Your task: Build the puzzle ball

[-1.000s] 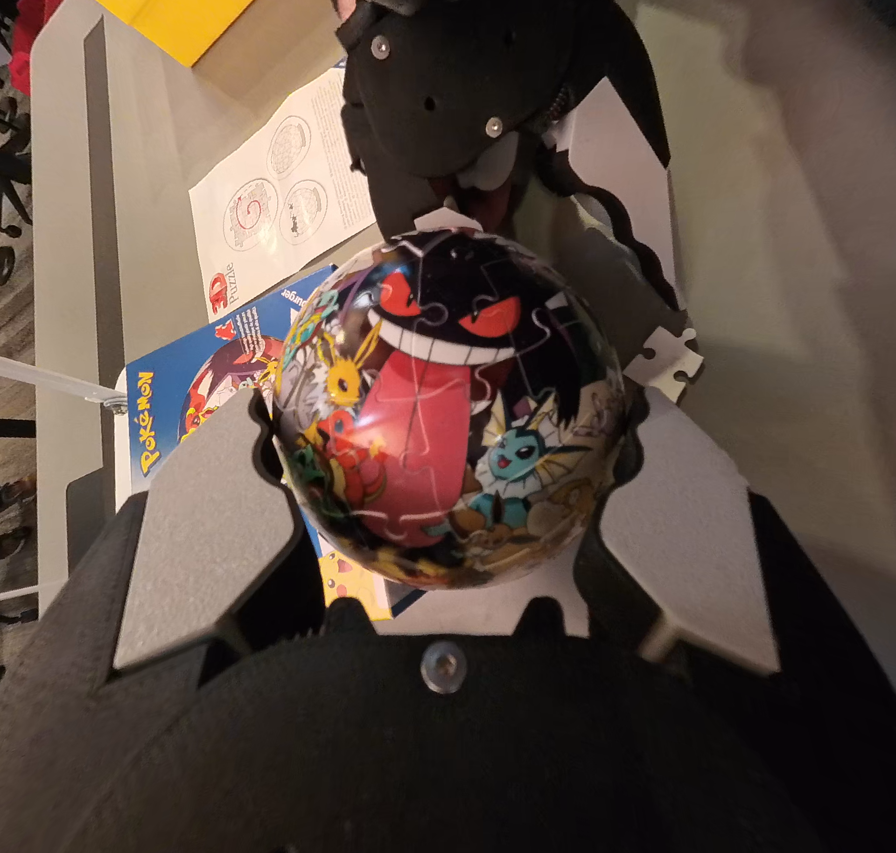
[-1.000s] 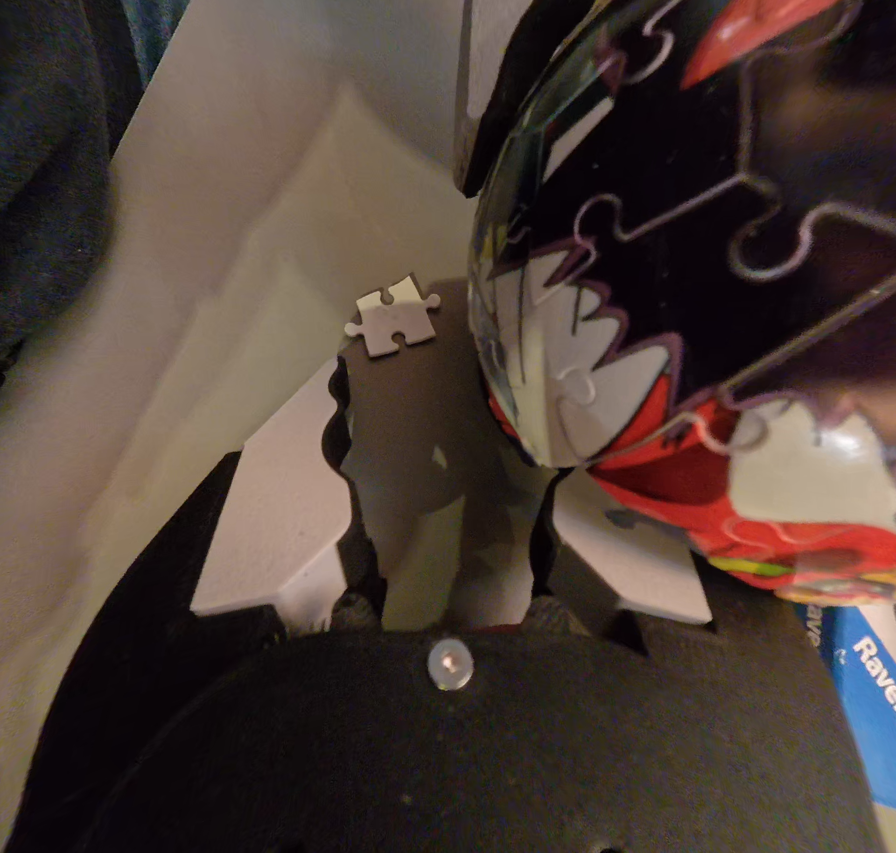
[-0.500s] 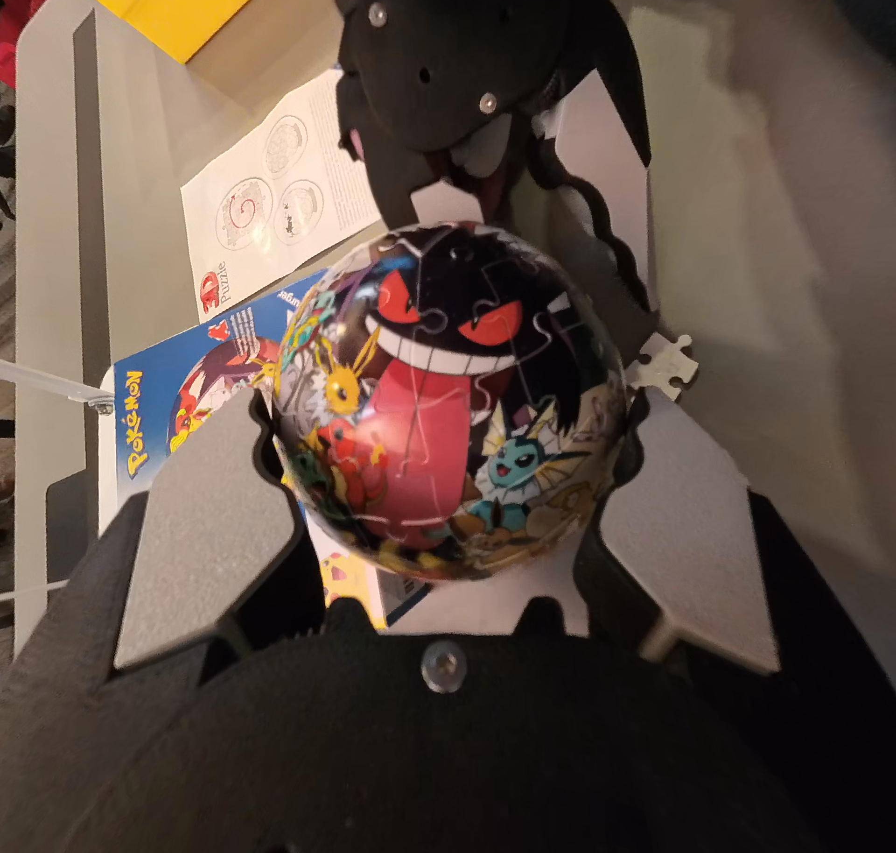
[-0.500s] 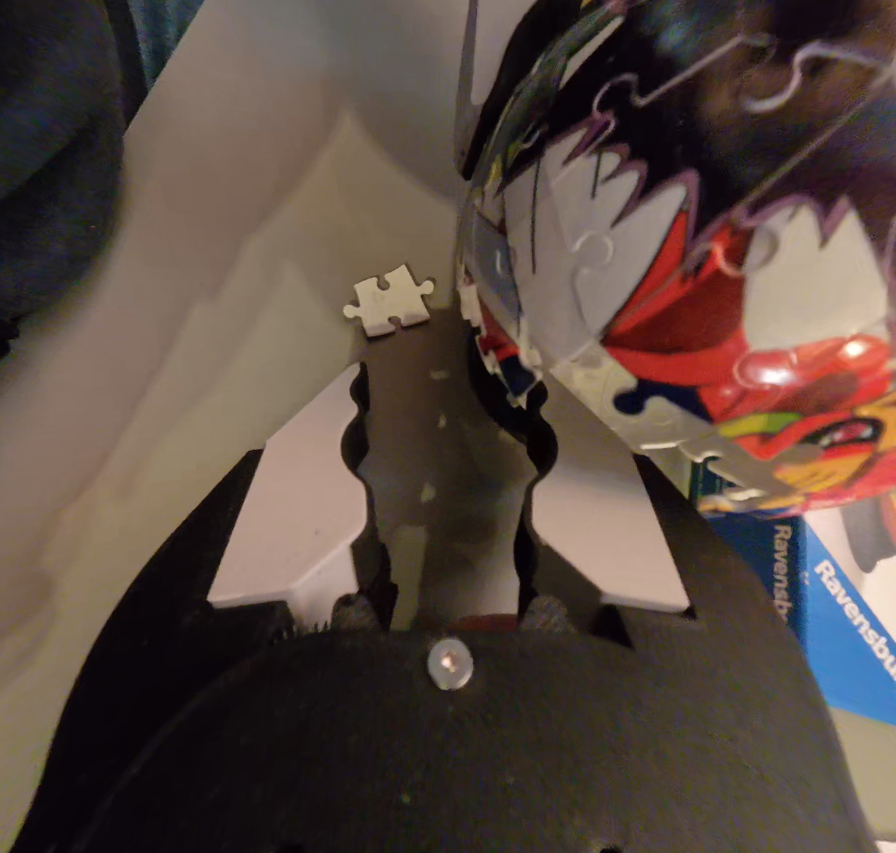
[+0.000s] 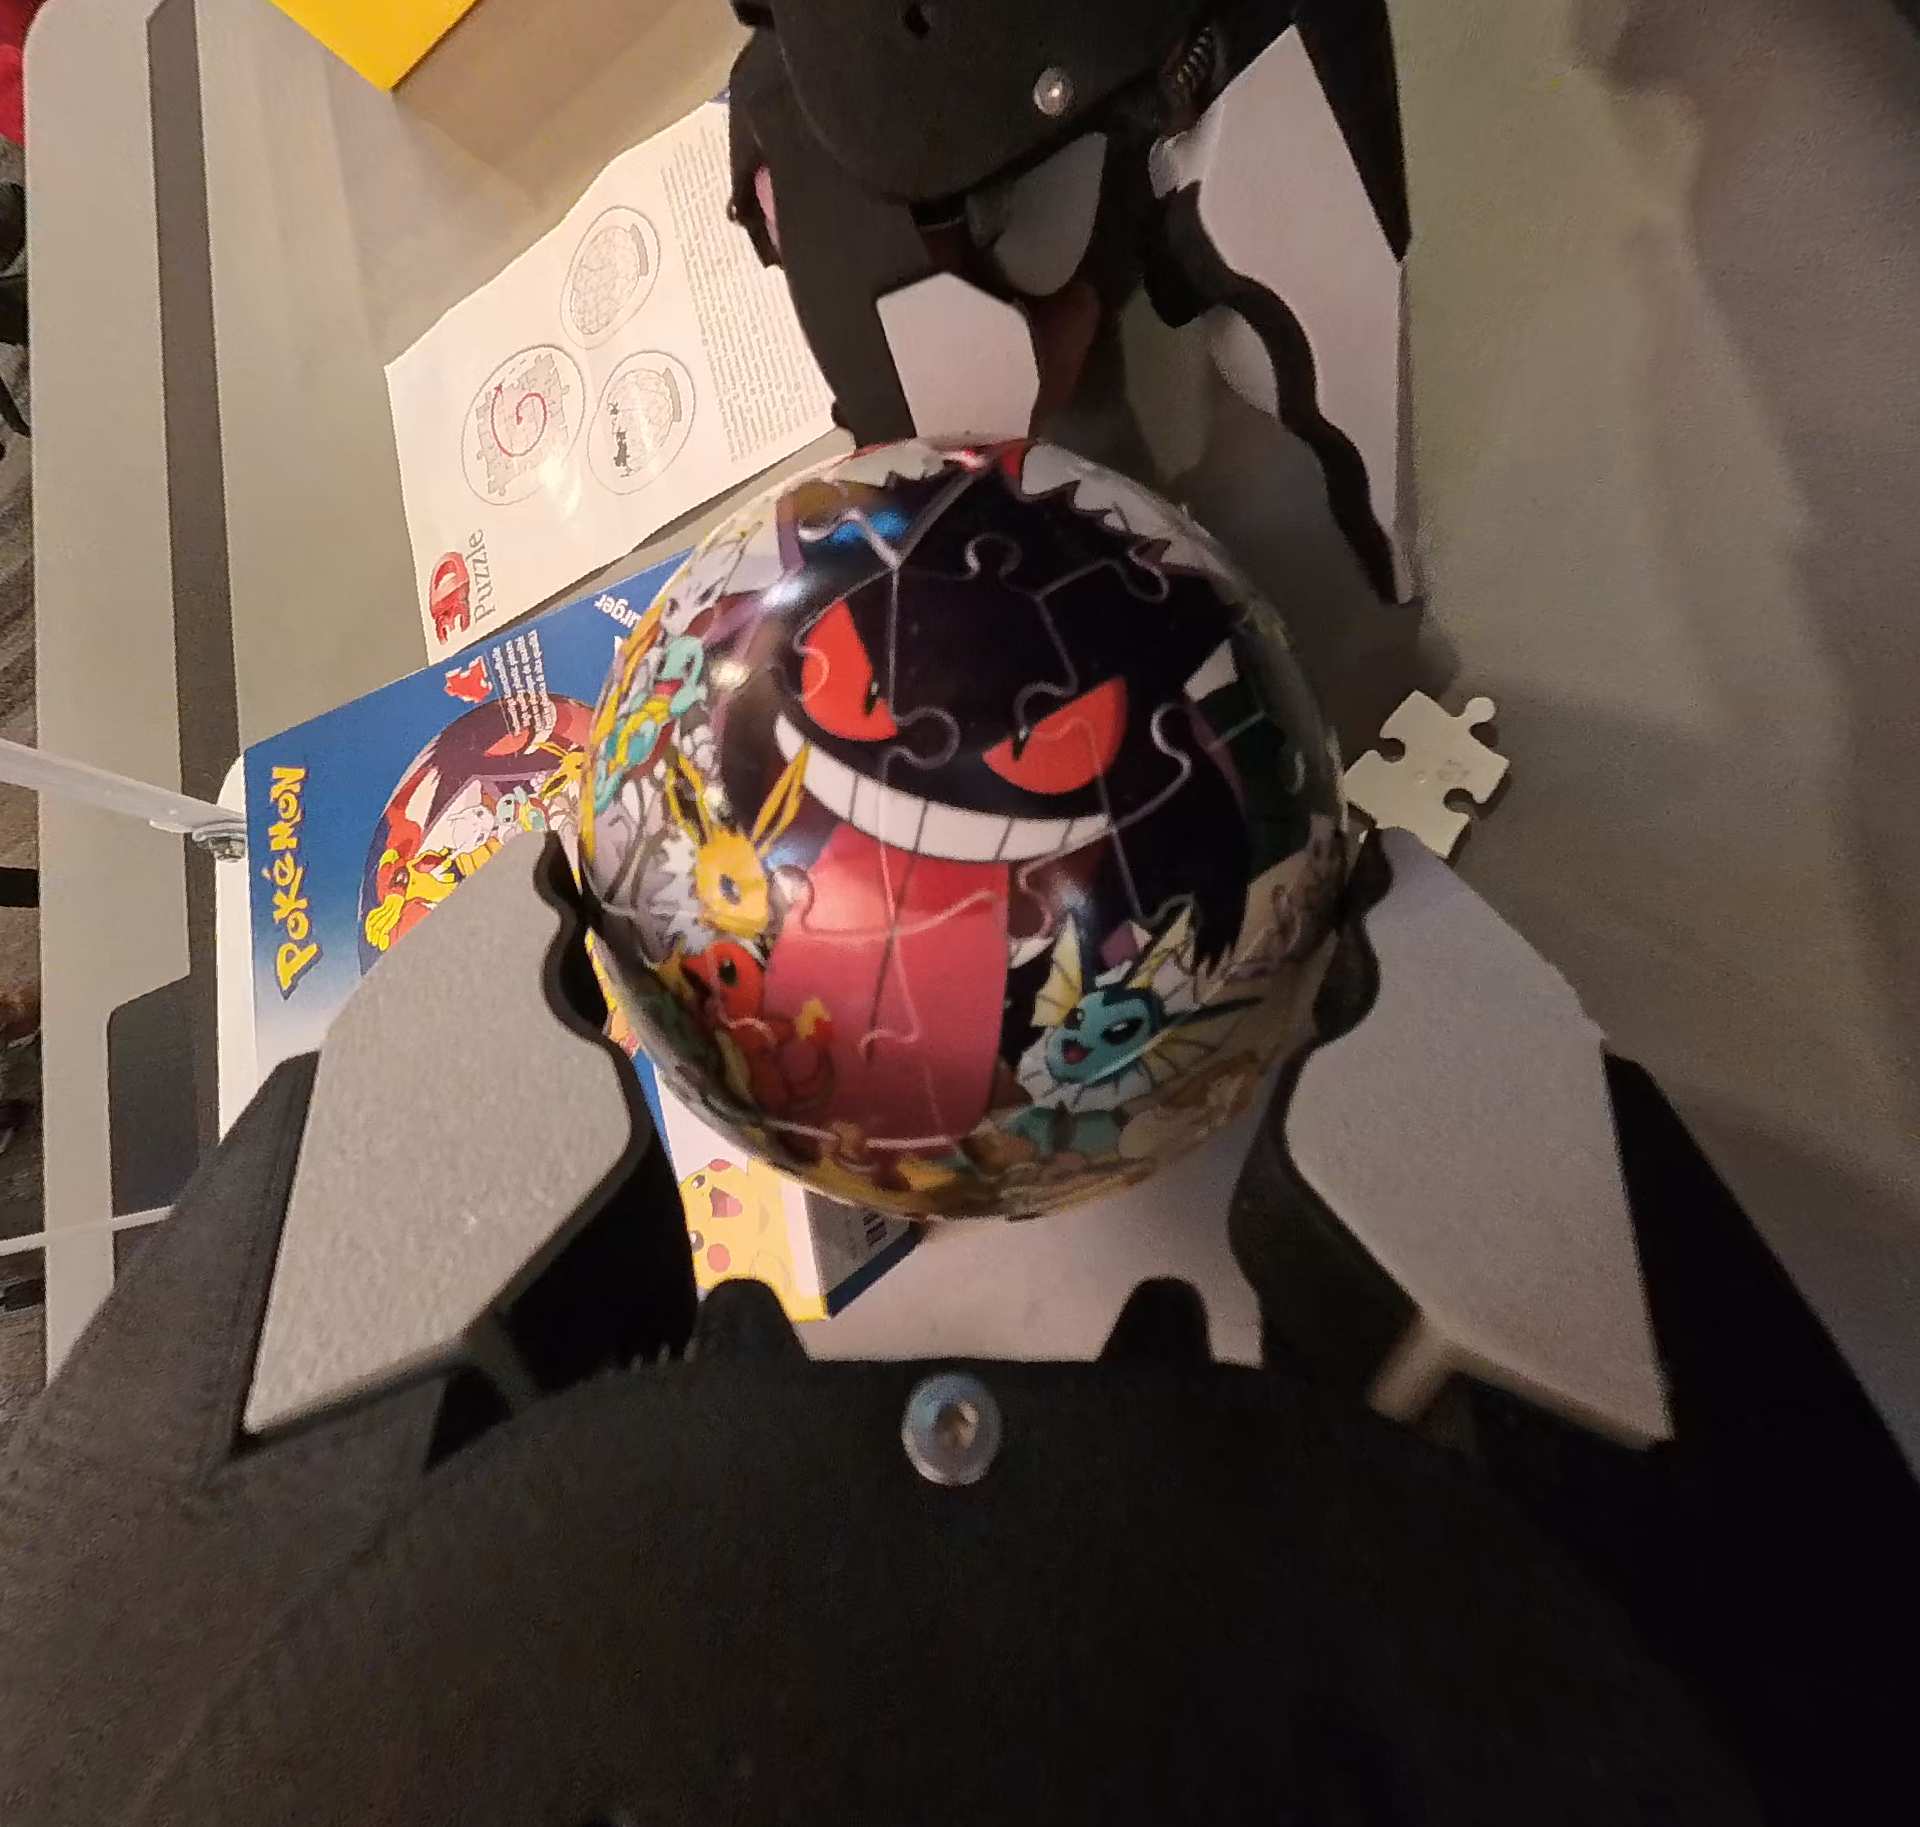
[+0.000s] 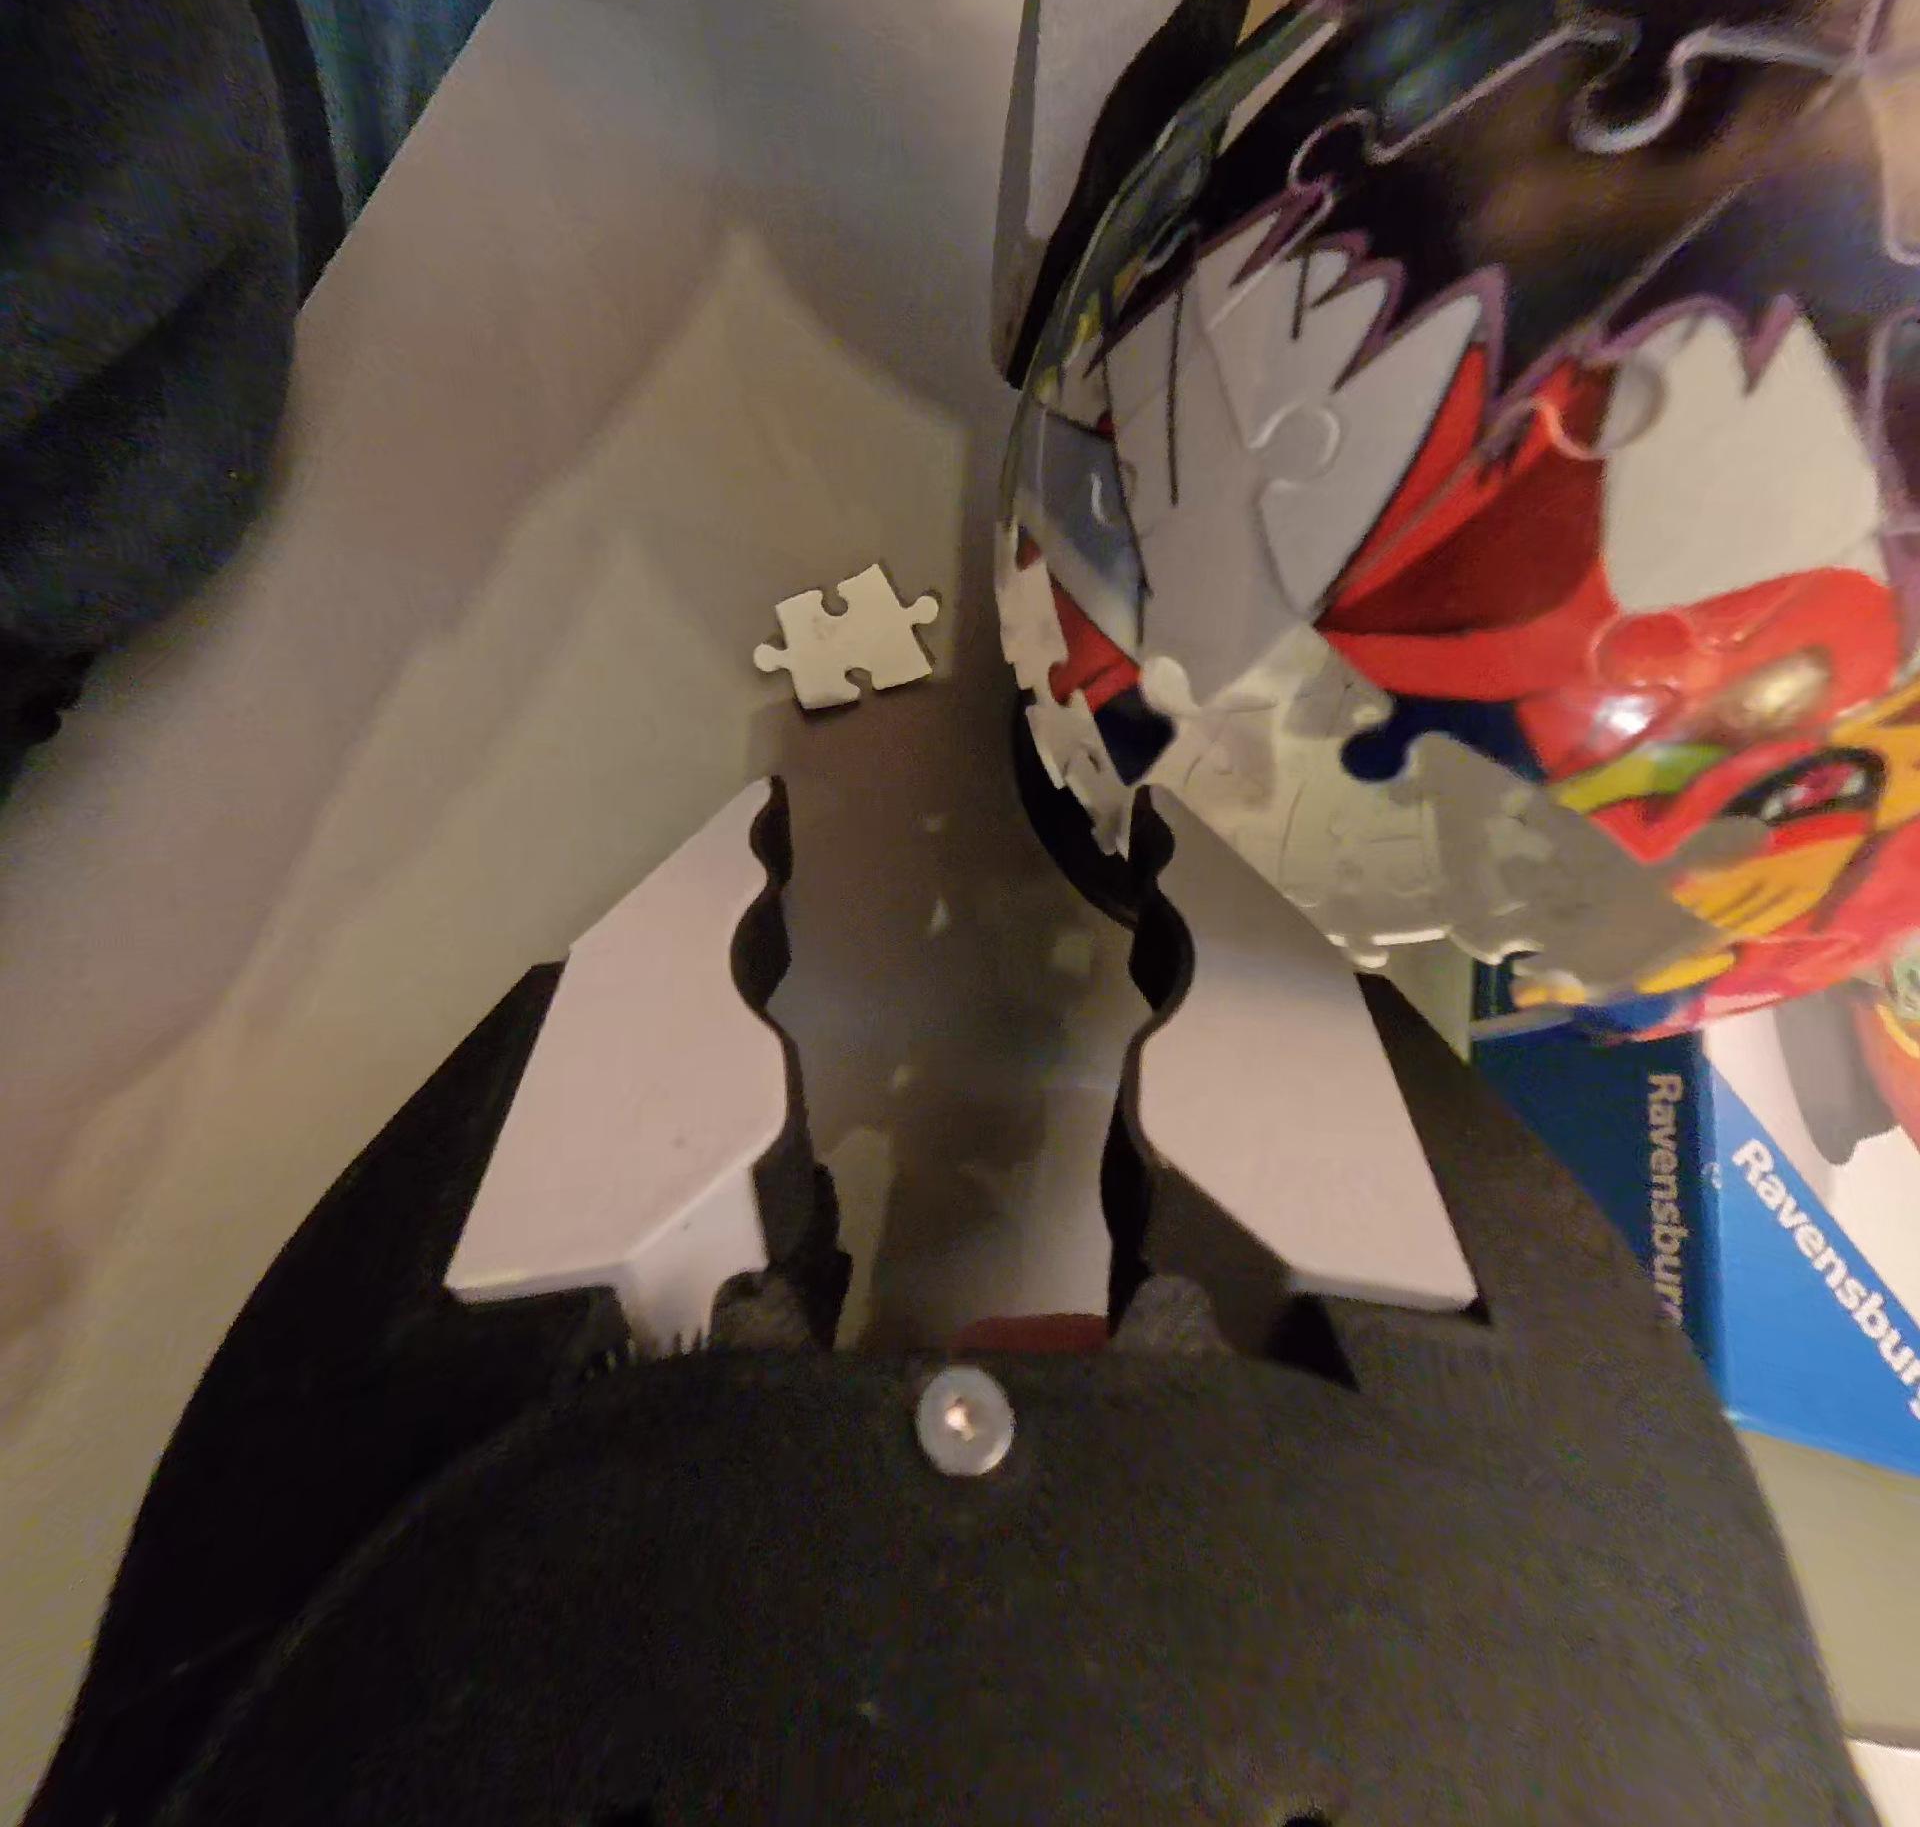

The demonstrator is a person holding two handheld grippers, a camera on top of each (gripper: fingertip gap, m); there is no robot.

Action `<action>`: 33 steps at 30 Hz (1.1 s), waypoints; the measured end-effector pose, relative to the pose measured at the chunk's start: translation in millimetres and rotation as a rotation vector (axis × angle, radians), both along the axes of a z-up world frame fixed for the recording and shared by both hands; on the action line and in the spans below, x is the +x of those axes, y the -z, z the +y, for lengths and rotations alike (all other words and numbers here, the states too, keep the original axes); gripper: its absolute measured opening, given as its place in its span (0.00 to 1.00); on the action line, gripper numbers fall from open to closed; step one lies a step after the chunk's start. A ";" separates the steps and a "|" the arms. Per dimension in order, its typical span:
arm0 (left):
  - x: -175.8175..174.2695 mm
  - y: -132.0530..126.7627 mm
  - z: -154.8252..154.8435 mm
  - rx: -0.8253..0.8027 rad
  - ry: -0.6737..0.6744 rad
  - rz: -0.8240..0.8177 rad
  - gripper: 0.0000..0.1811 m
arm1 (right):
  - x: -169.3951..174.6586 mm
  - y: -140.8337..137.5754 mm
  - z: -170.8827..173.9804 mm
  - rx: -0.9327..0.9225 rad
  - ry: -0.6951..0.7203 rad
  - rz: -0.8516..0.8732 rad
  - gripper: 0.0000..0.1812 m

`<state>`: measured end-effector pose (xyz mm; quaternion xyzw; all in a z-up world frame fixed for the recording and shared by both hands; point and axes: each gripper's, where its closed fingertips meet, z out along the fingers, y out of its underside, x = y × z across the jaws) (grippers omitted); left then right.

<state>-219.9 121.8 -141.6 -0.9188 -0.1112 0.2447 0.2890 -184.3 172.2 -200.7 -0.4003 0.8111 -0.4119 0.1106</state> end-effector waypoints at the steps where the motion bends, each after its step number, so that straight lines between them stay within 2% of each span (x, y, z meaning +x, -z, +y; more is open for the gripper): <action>1: 0.0 0.0 0.2 0.002 0.000 0.001 0.74 | -0.2 -1.1 -0.3 -0.012 0.001 -0.001 0.33; 5: -0.1 0.0 0.3 0.005 -0.001 0.002 0.74 | -1.6 -0.3 -1.3 -0.034 0.015 0.024 0.32; 12: 0.1 0.1 -0.4 0.001 -0.002 0.001 0.74 | -5.5 -14.2 8.9 -0.080 0.028 -0.063 0.30; 17: 0.2 0.1 -1.2 -0.001 -0.004 -0.003 0.74 | -11.7 -23.4 15.0 -0.124 0.045 -0.116 0.22; 27: 1.1 0.2 -4.0 0.005 -0.012 -0.016 0.74 | -20.8 -20.5 -0.5 -0.231 0.079 0.022 0.12; 33: 1.2 1.3 -4.4 0.001 -0.006 -0.026 0.74 | -18.0 -15.0 -10.0 -0.270 0.010 0.126 0.08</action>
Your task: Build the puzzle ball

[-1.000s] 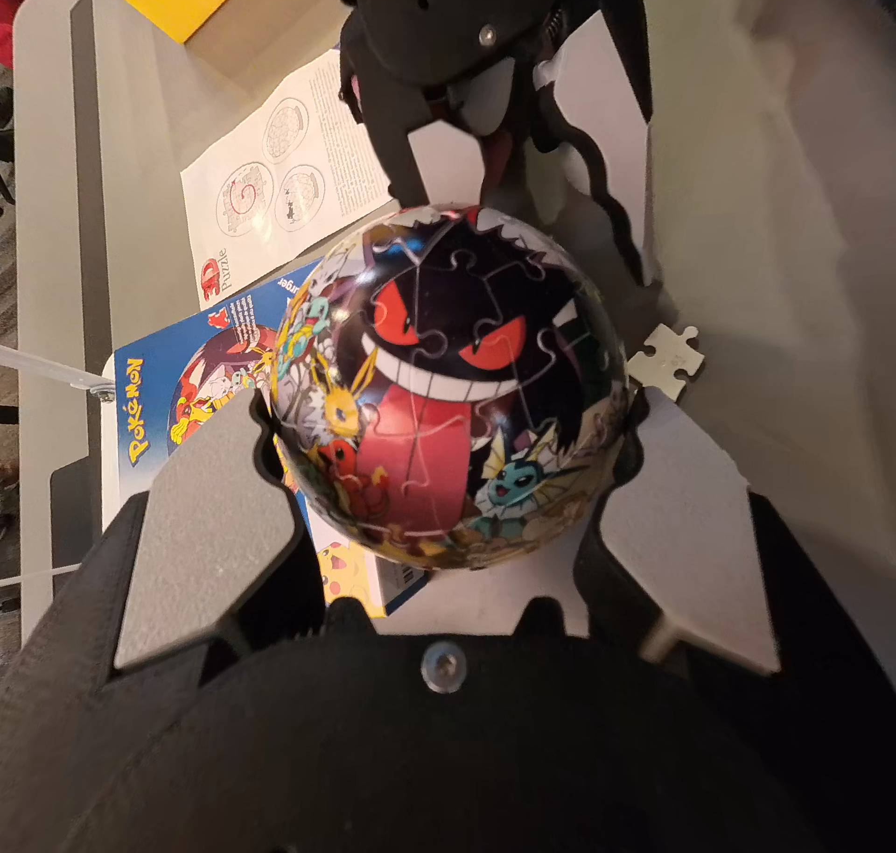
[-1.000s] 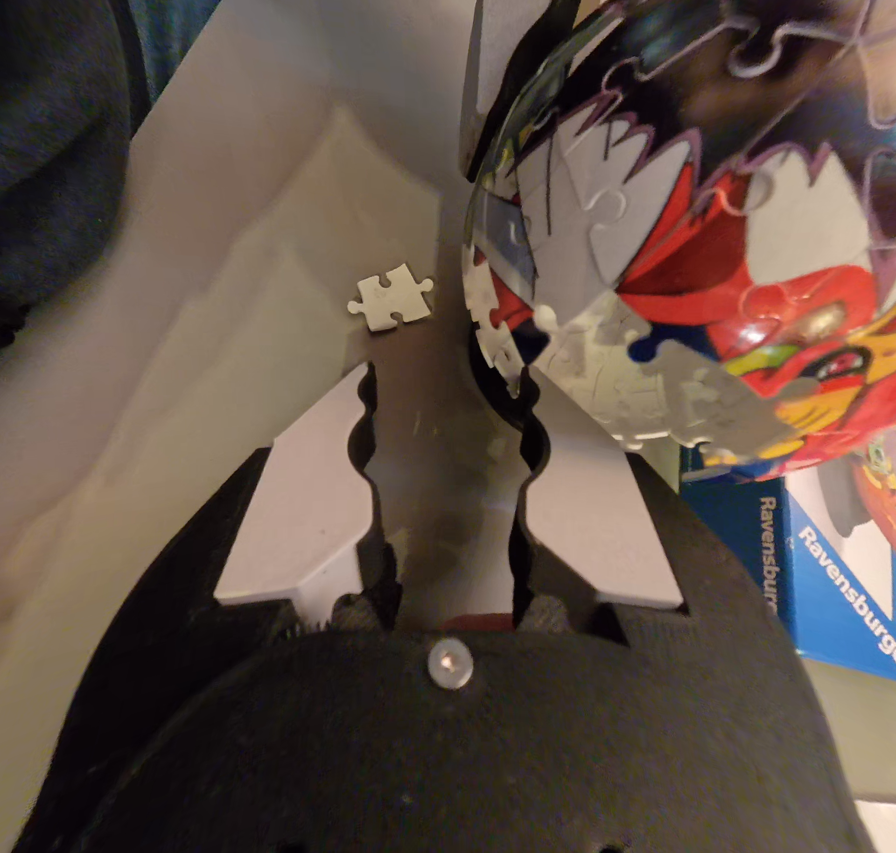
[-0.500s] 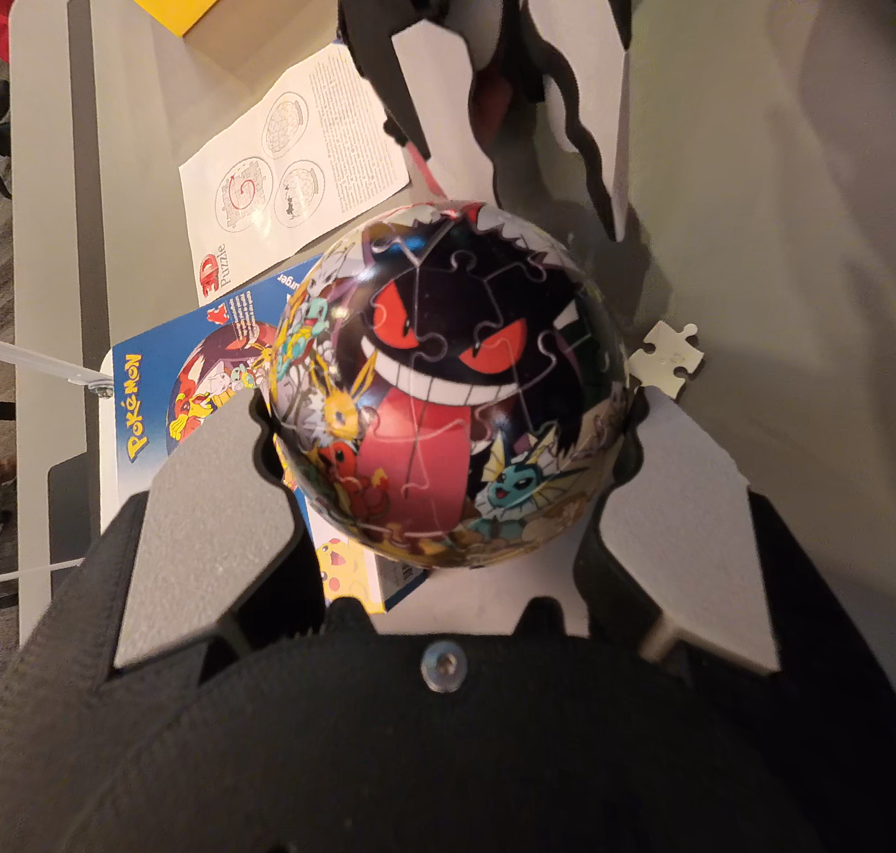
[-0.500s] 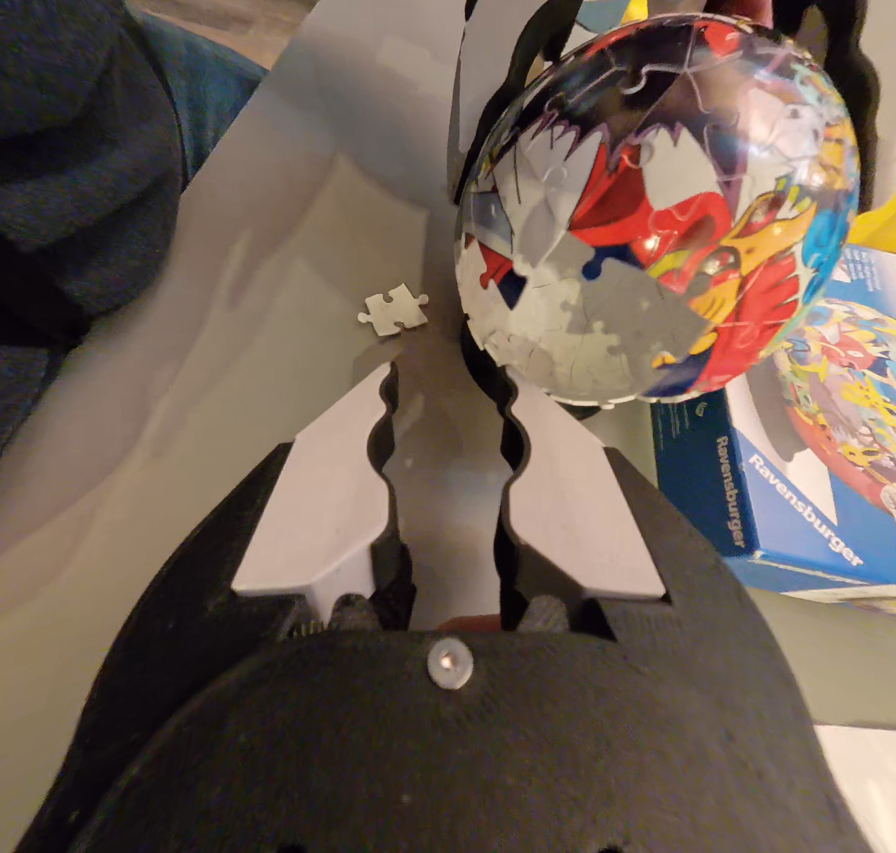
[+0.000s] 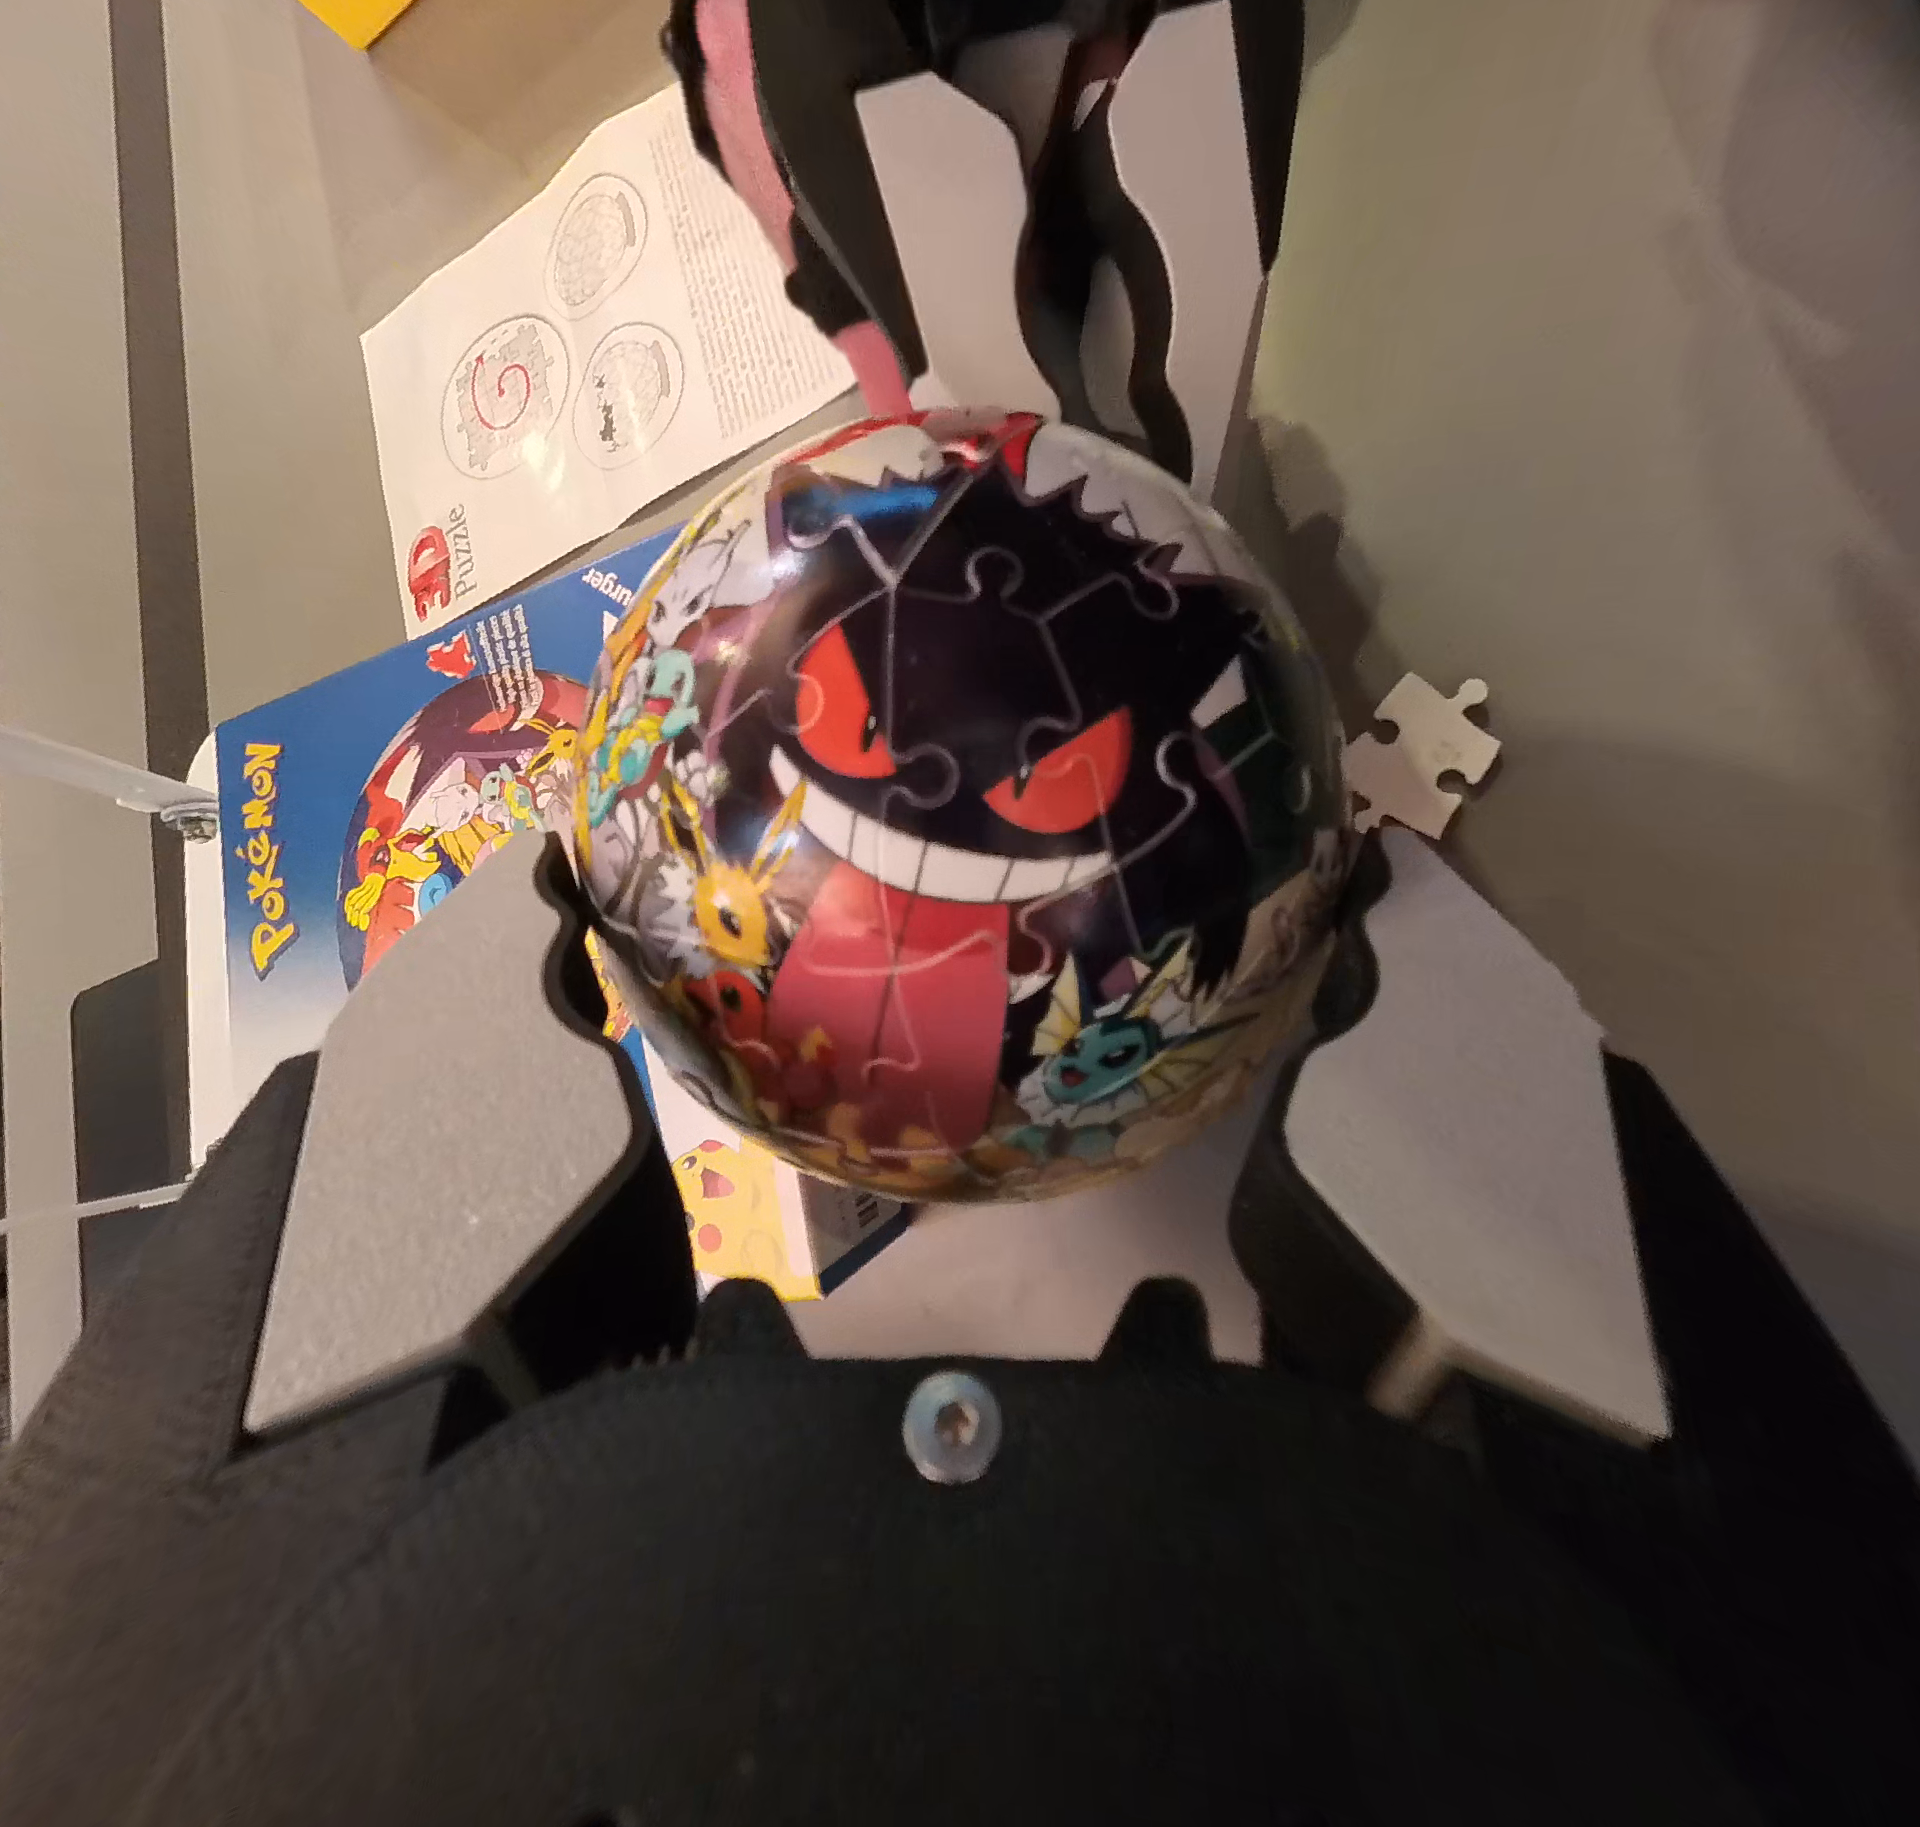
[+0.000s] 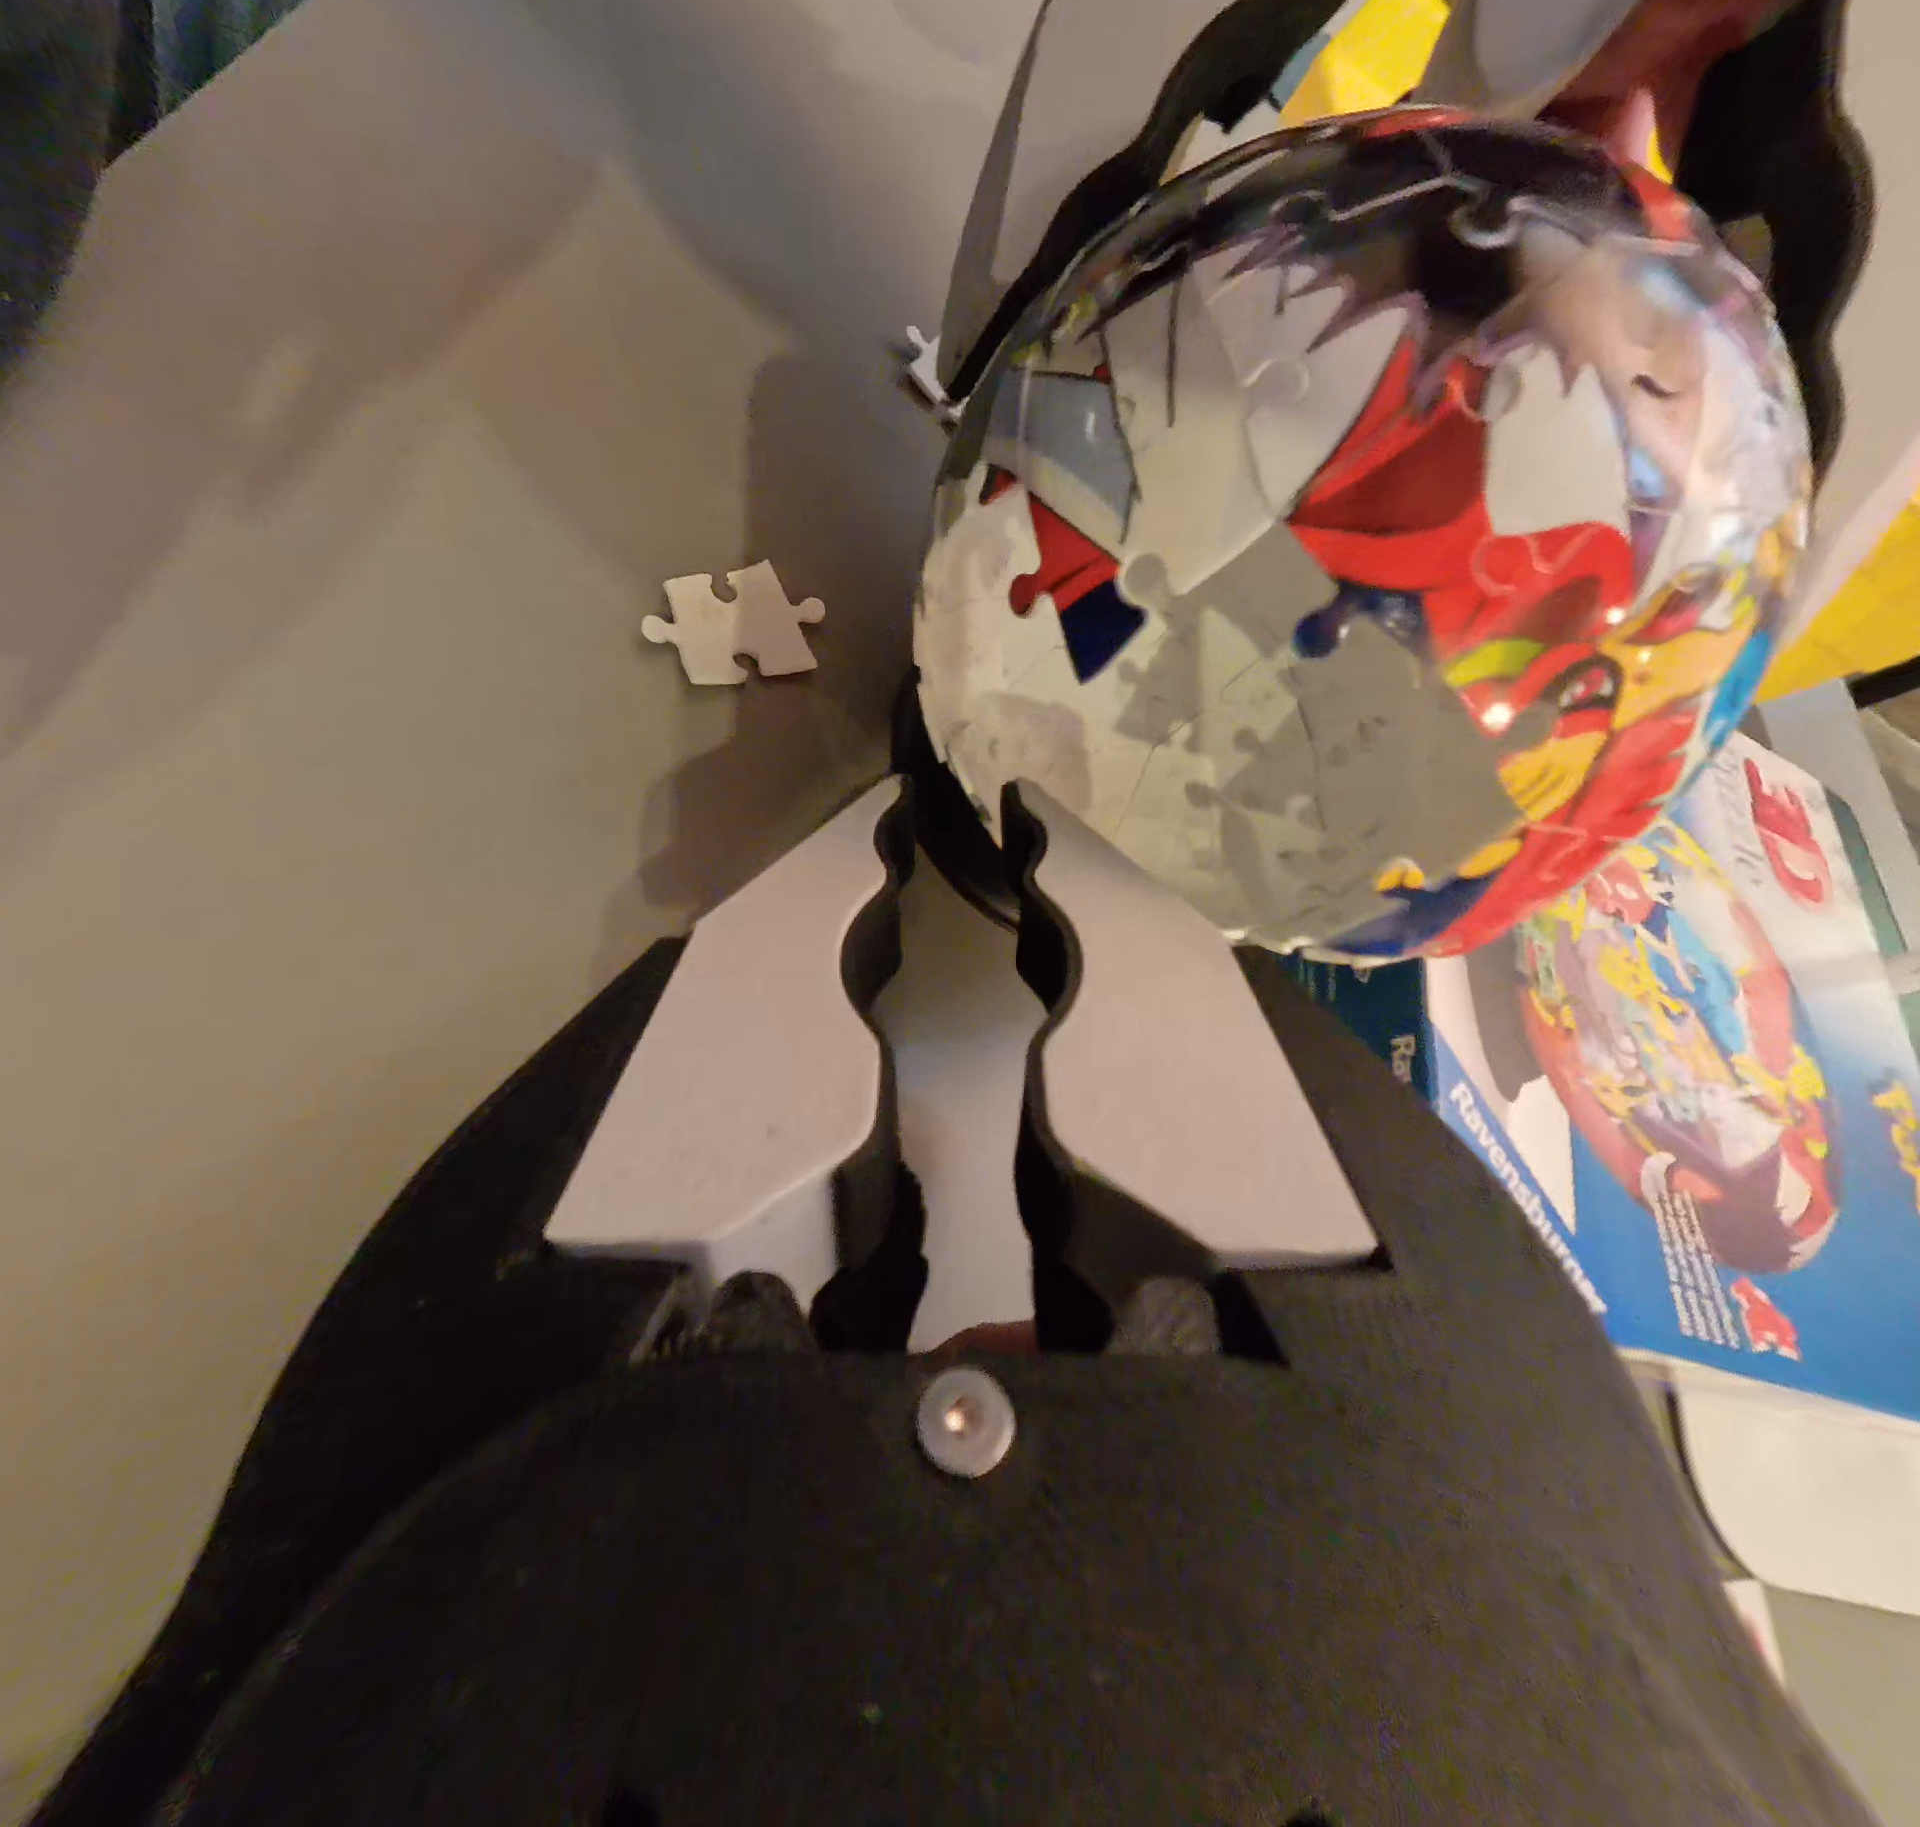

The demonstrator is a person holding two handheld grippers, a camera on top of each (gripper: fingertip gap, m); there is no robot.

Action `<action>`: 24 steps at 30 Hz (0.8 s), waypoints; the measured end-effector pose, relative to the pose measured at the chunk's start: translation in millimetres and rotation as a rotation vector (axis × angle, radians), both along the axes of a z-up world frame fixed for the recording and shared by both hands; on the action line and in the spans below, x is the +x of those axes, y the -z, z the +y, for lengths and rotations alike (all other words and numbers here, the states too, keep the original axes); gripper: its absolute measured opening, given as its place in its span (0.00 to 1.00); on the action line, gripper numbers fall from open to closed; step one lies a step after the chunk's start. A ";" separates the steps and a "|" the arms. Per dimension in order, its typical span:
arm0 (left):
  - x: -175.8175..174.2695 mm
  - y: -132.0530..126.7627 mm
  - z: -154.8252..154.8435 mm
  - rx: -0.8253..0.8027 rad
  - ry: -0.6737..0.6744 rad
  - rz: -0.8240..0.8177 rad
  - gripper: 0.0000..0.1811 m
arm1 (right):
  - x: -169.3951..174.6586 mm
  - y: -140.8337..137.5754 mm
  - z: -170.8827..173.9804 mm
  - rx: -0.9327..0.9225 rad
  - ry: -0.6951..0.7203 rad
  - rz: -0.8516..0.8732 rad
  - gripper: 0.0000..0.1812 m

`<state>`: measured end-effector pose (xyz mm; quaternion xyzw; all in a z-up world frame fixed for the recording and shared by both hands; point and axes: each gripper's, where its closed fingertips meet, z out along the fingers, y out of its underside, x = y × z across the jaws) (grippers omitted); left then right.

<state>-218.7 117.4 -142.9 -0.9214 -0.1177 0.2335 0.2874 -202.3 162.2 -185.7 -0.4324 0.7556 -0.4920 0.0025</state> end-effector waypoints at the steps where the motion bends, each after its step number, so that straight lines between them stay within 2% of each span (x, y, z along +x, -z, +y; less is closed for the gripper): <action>1: 0.0 0.1 0.0 0.000 0.001 -0.002 0.74 | 0.2 1.0 -0.8 -0.009 -0.005 0.018 0.06; 8: -0.4 0.3 0.6 -0.002 0.014 -0.016 0.74 | 1.0 5.4 -6.6 -0.047 -0.036 0.112 0.03; 12: -0.2 0.3 0.5 -0.003 0.020 -0.021 0.74 | 3.6 9.3 -7.8 -0.062 -0.074 0.183 0.05; 19: -0.2 0.3 0.8 -0.002 0.033 -0.033 0.74 | 5.7 10.4 -12.1 -0.111 -0.121 0.278 0.03; 24: -0.2 -0.1 1.5 0.014 0.032 -0.037 0.74 | 9.4 10.1 -13.2 -0.141 -0.135 0.296 0.05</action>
